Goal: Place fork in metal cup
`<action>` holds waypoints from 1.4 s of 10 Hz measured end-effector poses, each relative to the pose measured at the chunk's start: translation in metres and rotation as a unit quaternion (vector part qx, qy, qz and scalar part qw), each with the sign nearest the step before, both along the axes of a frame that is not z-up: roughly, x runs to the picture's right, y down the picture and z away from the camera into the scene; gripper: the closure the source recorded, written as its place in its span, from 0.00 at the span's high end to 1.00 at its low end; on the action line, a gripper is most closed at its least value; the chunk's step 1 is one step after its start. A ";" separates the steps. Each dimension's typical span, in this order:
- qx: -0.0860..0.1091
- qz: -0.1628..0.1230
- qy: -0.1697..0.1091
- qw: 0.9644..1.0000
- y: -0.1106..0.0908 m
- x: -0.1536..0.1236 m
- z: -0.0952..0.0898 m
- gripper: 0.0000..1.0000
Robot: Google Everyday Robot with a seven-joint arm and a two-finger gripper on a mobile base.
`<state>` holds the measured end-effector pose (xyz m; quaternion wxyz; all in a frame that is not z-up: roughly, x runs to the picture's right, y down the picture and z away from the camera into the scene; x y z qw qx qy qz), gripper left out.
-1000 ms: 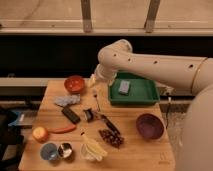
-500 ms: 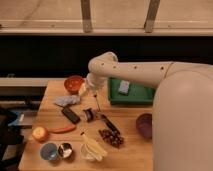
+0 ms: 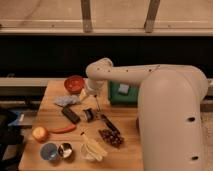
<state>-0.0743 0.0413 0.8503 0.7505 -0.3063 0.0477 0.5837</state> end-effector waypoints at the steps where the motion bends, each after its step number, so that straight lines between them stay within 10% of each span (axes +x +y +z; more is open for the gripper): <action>1: -0.003 0.002 0.000 1.000 0.000 0.002 0.003 0.71; 6: -0.003 0.011 0.015 1.000 0.000 0.007 0.005 0.71; 14: -0.021 0.019 0.057 0.998 0.016 0.040 0.060 0.71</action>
